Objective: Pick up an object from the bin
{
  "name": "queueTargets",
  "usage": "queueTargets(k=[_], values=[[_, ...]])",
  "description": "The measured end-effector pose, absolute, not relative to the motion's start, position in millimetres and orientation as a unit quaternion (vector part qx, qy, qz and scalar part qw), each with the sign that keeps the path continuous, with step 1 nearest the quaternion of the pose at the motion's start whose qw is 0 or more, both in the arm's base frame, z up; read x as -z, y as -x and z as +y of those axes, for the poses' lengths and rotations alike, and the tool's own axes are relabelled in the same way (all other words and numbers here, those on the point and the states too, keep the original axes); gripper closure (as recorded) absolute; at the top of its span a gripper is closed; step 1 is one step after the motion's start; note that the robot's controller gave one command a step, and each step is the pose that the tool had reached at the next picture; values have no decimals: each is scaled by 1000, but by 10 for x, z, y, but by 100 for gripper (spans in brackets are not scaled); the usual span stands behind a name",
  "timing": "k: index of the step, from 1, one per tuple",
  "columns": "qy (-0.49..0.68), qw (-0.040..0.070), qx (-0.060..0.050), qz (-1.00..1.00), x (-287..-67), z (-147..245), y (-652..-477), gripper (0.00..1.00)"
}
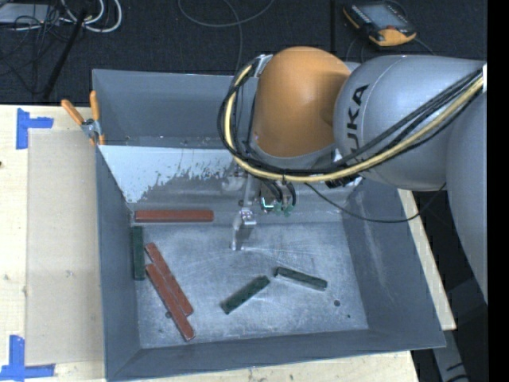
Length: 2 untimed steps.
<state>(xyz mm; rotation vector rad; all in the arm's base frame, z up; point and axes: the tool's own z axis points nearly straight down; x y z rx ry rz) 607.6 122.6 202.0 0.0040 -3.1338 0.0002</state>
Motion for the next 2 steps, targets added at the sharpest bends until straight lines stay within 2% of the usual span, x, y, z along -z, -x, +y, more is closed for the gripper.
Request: queueTargets(k=[1, 2], values=[[0, 0, 0, -1000, -2065, 1221, -6092, 0], [-58, -1, 0, -998, -1687, 1120, -5855, 0]])
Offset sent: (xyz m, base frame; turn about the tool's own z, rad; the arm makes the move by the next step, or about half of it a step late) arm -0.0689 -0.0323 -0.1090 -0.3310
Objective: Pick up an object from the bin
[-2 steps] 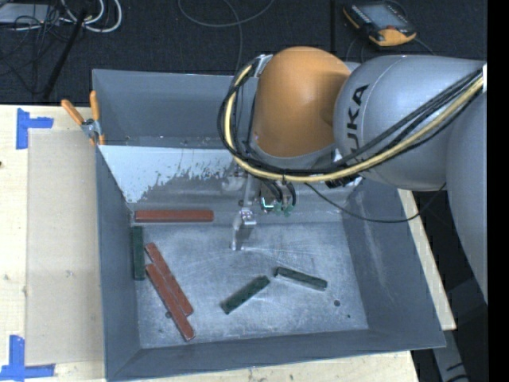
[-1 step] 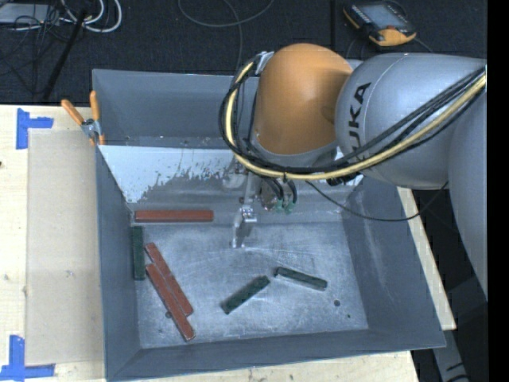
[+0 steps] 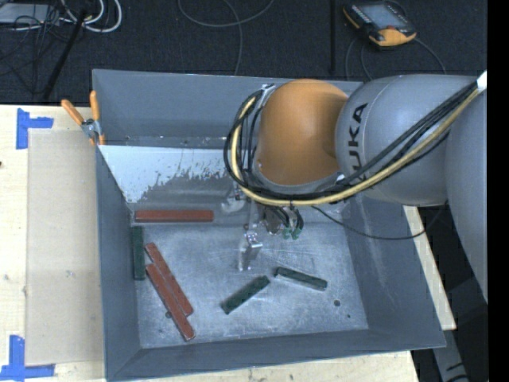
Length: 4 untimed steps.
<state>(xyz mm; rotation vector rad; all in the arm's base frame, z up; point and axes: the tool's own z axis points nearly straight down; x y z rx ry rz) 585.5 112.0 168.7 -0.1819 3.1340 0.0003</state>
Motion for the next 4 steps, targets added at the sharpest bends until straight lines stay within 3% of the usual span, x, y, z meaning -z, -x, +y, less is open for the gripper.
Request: queueTargets(k=[1, 2, 3, 4], values=[[70, 0, 0, 998, -1078, 880, -5232, 0], [130, 5, -1, 991, -760, 864, -5653, 100], [130, 5, -1, 992, -760, 863, -5653, 100], [169, 1, 0, 986, -2230, 1072, -5608, 100]])
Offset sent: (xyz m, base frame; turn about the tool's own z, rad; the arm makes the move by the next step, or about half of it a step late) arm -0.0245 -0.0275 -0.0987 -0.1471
